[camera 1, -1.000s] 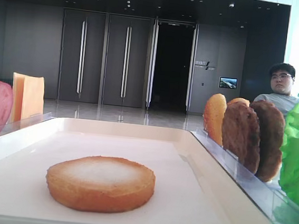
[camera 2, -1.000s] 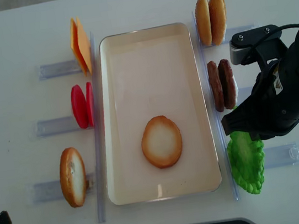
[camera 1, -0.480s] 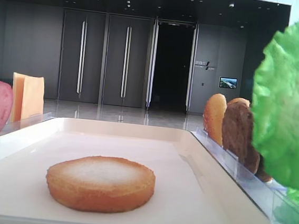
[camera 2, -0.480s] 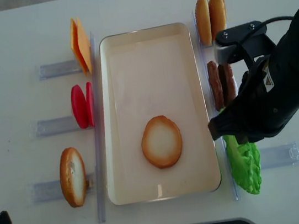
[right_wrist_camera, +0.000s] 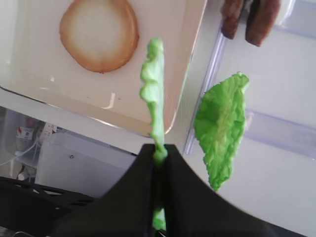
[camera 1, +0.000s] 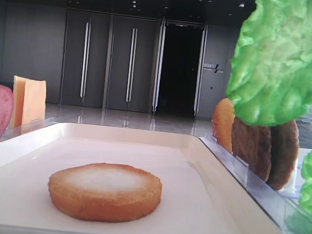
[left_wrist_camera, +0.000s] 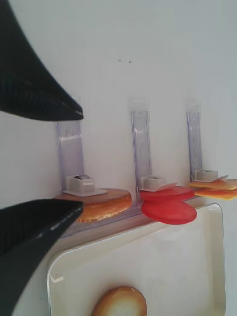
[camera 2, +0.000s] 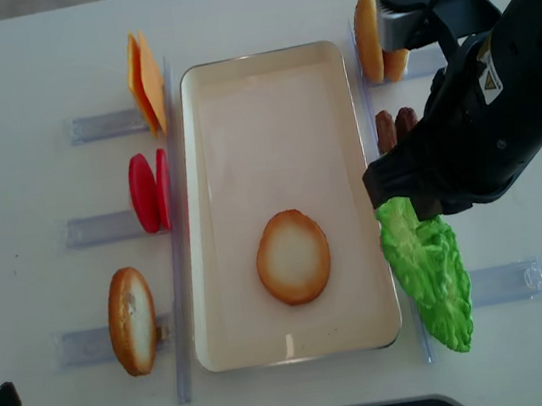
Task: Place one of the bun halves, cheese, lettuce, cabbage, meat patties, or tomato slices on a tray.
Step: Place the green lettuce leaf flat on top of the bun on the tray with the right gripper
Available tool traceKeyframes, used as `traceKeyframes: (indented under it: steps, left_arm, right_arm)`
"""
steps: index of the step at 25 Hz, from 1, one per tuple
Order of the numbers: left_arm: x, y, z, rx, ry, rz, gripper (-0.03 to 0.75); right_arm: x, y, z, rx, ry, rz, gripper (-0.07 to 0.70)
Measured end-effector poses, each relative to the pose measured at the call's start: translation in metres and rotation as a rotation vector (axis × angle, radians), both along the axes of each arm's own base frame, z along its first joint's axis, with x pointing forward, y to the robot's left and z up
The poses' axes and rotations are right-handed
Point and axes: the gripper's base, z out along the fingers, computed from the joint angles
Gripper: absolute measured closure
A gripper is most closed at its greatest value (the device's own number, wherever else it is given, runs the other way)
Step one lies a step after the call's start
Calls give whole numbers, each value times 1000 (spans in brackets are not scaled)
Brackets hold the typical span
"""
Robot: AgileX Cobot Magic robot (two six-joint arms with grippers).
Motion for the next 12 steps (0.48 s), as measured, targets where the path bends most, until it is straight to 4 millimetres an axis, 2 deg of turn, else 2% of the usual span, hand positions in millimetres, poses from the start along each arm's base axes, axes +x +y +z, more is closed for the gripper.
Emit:
traceKeyframes:
  steps: [12]
  left_arm:
    - [0,0,0,0,0,0,325]
  right_arm:
    - [10,31,18,392,-112,-5,625]
